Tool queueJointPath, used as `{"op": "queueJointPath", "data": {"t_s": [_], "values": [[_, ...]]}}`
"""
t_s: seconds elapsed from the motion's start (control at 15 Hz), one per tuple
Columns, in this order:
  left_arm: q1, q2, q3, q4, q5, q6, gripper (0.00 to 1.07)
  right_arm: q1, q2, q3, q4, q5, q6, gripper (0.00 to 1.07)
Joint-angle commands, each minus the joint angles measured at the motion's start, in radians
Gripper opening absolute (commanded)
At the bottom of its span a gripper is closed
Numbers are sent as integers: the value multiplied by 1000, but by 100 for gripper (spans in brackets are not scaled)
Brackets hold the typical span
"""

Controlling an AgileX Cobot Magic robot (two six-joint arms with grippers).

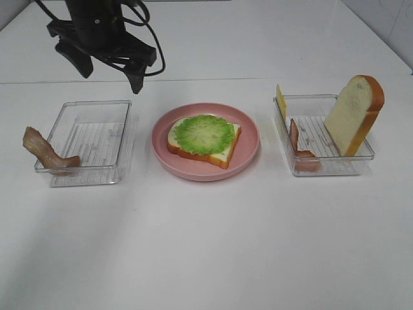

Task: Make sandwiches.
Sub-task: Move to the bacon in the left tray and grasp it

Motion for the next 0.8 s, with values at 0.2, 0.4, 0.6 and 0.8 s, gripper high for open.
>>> {"op": "queueJointPath", "data": {"t_s": [0.2,0.4,0.6,0.8], "values": [[123,-30,2,-74,82,-64,87,-7,-16,0,-3,1,-12,80],[165,-101,62,-101,82,-66,87,-7,-16,0,-3,1,-12,80],[212,-228,255,-101,82,-67,87,-7,-16,0,-3,1,-12,80],[212,-275,366,-80,82,-71,87,-7,-16,0,-3,1,-12,80]]}}
